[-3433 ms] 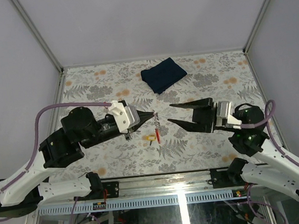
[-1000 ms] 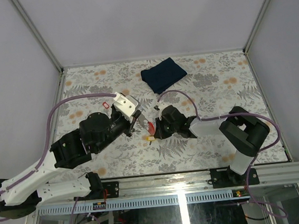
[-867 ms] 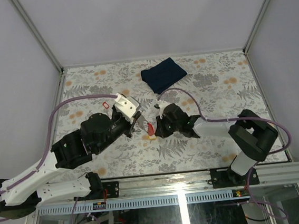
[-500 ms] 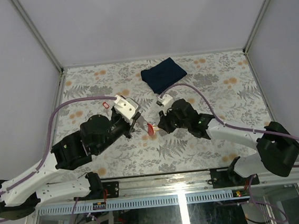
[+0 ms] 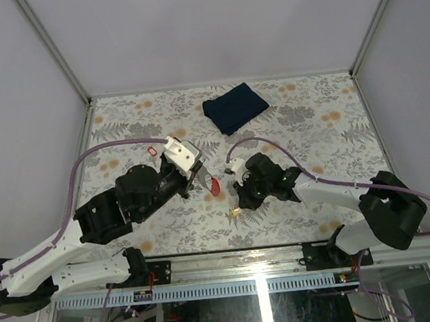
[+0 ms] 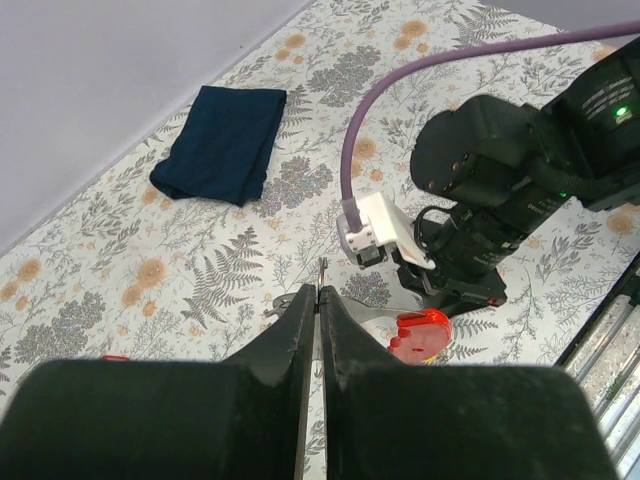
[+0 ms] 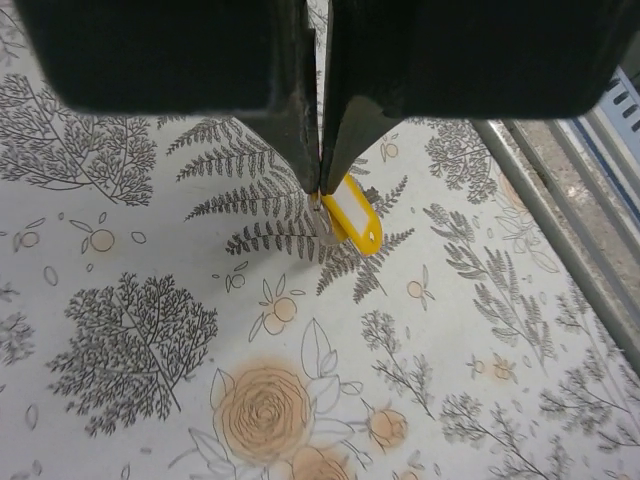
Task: Put the keys on the keyring
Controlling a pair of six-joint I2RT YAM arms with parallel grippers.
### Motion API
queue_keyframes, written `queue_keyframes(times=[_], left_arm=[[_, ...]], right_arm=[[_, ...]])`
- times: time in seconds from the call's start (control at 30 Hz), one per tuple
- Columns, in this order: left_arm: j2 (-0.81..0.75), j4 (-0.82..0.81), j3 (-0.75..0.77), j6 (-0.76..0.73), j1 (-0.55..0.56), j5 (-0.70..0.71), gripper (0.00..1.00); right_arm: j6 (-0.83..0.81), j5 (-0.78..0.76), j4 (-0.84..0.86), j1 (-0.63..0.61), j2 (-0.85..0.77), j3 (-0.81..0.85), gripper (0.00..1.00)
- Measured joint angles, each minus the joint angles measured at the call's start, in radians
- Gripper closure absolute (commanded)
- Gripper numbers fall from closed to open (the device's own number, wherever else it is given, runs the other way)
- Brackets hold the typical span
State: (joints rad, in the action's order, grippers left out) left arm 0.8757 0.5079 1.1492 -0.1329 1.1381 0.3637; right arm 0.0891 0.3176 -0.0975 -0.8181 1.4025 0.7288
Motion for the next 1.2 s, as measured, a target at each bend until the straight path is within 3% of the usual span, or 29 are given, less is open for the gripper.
queue_keyframes(times=[0.17,0.33,0.43,0.93,1.2], left_arm=[[0.015,0.000,0.000,0.000,0.000,0.000,1.00],[0.024,0.001,0.000,0.002,0.000,0.000,1.00],[0.024,0.001,0.000,0.002,0.000,0.000,1.00],[0.029,0.002,0.000,0.007,0.000,-0.001,1.00],[0.029,0.002,0.000,0.006,0.000,-0.001,1.00]], right_arm=[[0.032,-0.001,0.076,0.000,0.074,-0.035,0.95],[0.059,-0.011,0.149,0.000,0.114,-0.040,0.70],[0.067,-0.020,0.172,0.000,0.114,-0.046,0.64],[0.093,-0.060,0.155,0.000,0.085,-0.061,0.63],[0.095,-0.040,0.127,0.000,0.086,-0.038,0.57]])
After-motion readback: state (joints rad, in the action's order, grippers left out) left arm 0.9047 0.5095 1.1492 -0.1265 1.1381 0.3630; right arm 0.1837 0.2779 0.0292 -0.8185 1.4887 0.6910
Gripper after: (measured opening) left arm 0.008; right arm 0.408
